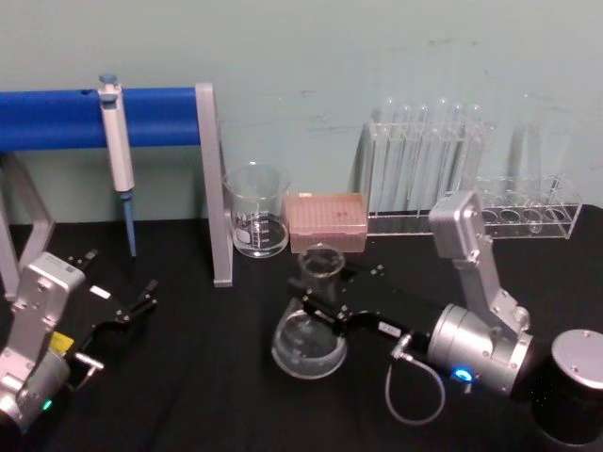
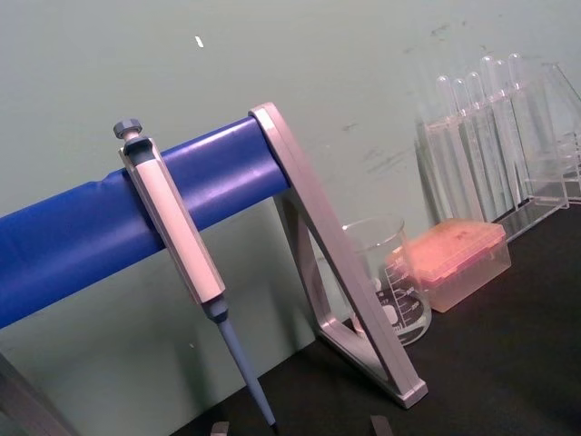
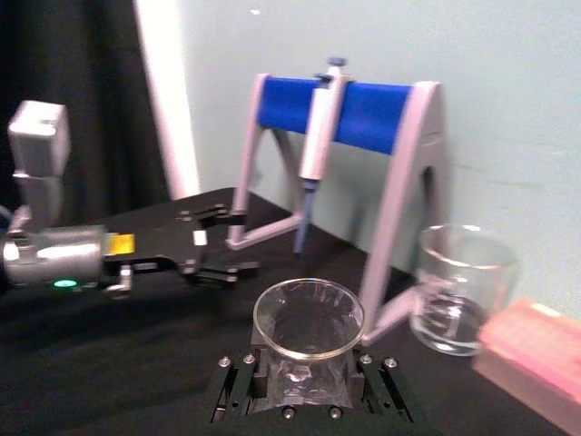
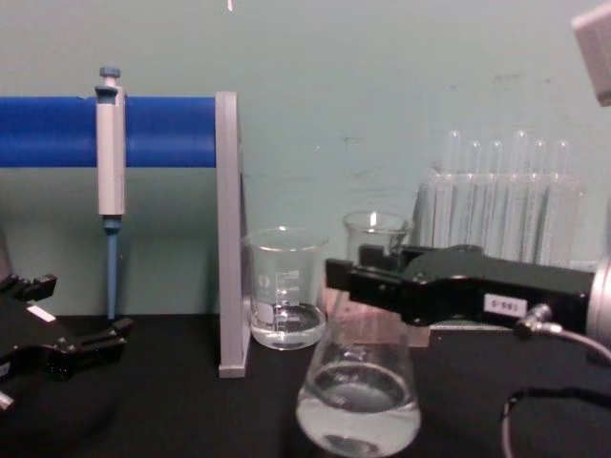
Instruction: Grasp the erlenmeyer flask with one hand, shake it three times, then place it back.
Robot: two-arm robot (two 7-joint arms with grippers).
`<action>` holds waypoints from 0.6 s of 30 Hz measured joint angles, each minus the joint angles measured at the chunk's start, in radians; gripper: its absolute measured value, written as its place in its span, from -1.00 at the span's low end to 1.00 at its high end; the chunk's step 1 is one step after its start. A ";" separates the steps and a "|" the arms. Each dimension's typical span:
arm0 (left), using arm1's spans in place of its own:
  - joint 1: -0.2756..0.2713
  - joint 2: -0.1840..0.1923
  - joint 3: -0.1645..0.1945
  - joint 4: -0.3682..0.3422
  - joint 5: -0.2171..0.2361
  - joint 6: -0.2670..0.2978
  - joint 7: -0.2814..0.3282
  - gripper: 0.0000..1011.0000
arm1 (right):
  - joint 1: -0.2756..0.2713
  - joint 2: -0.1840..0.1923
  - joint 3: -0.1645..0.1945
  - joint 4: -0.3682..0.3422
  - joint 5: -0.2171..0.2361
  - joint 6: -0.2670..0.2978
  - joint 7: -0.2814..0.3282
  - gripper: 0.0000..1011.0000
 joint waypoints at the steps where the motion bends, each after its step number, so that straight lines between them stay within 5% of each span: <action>1: 0.000 0.000 0.000 0.000 0.000 0.000 0.000 0.98 | 0.000 0.000 0.000 0.000 0.000 0.000 0.000 -0.11; 18: 0.000 0.000 0.000 0.000 0.000 0.000 0.000 0.98 | -0.047 0.043 0.115 -0.021 -0.063 -0.001 -0.145 -0.11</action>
